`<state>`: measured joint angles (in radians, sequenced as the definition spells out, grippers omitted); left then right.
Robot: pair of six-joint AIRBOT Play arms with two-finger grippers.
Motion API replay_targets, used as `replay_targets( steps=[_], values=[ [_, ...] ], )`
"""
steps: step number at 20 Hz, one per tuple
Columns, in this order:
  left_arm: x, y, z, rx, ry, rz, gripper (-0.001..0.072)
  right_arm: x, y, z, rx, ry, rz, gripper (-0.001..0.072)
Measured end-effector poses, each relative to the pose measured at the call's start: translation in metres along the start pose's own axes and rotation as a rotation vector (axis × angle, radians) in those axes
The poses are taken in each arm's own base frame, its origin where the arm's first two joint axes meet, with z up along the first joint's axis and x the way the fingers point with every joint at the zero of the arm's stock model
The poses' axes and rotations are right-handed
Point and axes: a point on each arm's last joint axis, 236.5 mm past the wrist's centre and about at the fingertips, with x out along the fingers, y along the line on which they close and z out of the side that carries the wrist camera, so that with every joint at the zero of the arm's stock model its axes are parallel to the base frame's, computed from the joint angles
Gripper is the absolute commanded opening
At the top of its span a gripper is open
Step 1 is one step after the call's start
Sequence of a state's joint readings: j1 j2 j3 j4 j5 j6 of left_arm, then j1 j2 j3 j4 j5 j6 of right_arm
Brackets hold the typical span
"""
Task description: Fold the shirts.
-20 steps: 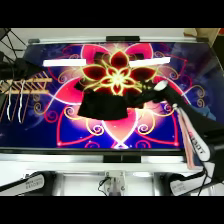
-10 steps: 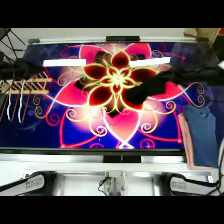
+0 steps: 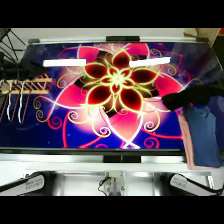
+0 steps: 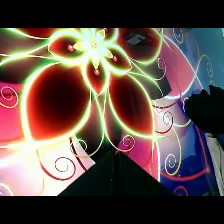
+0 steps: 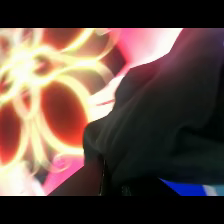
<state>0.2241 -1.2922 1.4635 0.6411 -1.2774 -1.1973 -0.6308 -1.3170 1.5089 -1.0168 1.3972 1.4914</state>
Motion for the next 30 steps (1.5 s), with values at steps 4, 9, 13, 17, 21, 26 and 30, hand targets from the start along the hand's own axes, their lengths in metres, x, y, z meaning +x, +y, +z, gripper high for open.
replay_targets(
  steps=[4,9,13,17,21,26,30],
  values=[
    [0.003,-0.004,-0.002,0.007,0.008,-0.008,0.0034,-0.026,-0.040,-0.001,0.030,-0.031,-0.146,0.0056],
    [0.004,-0.006,-0.003,0.009,0.011,-0.011,0.0034,-0.054,-0.072,-0.023,0.039,0.017,-0.313,0.0056],
    [0.004,-0.006,-0.003,0.017,0.011,-0.011,0.0034,-0.077,-0.104,-0.067,0.083,0.185,-0.480,0.0057],
    [0.004,-0.007,-0.005,0.025,0.020,-0.014,0.0034,-0.088,-0.134,-0.105,0.146,0.327,-0.613,0.0057],
    [0.004,-0.009,-0.009,0.032,0.039,-0.022,0.0034,-0.073,-0.159,-0.154,0.217,0.496,-0.678,0.0057],
    [0.004,-0.009,-0.011,0.034,0.045,-0.025,0.0034,-0.054,-0.189,-0.197,0.249,0.611,-0.745,0.0169],
    [0.004,-0.009,-0.011,0.033,0.047,-0.025,0.0033,-0.046,-0.206,-0.211,0.278,0.613,-0.768,0.0536]
  ],
)
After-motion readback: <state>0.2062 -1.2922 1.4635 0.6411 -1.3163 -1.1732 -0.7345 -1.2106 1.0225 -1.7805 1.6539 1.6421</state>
